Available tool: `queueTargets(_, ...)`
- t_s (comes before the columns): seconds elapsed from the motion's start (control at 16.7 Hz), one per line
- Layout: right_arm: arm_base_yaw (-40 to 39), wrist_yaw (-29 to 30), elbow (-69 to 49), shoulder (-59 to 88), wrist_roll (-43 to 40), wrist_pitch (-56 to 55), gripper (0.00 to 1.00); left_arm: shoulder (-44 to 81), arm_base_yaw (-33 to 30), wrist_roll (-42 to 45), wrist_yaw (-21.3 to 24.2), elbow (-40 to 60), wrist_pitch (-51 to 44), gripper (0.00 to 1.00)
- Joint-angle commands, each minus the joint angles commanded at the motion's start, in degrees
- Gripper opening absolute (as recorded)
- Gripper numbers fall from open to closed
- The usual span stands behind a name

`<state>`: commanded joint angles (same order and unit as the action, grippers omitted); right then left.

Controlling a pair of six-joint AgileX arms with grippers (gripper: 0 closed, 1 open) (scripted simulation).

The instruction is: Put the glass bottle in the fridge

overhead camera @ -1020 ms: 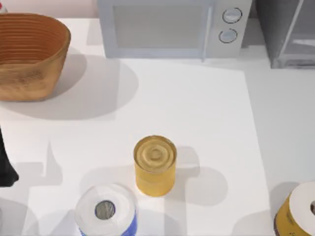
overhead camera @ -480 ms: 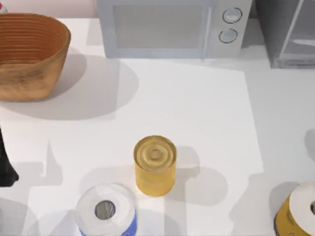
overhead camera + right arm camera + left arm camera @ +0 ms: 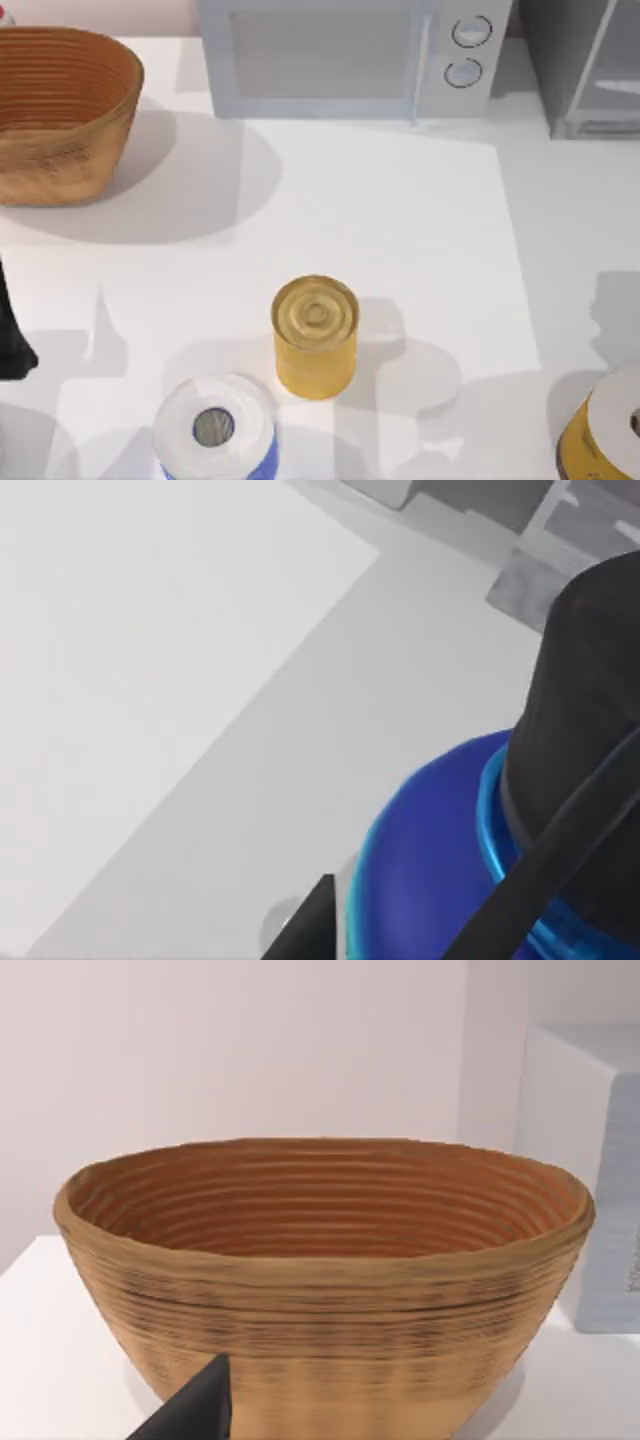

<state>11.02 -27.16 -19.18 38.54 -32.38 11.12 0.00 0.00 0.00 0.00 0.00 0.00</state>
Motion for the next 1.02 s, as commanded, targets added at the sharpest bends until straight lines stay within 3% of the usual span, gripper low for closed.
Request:
queueTargets(0.3,-6.8,15.8,11.3,-23.7,19.6,-7.5,0.01,0.0,0.0,0.0,0.0,0.0,0.0,1.0)
queueTargets(0.54,-10.2,24.6,17.4,-35.6,29.7,-10.5,0.01,0.0,0.0,0.0,0.0,0.0,0.0,1.0)
queueTargets(1.02,-10.9,27.0,19.1,-38.3,32.4,-11.0,0.01,0.0,0.0,0.0,0.0,0.0,0.0,1.0)
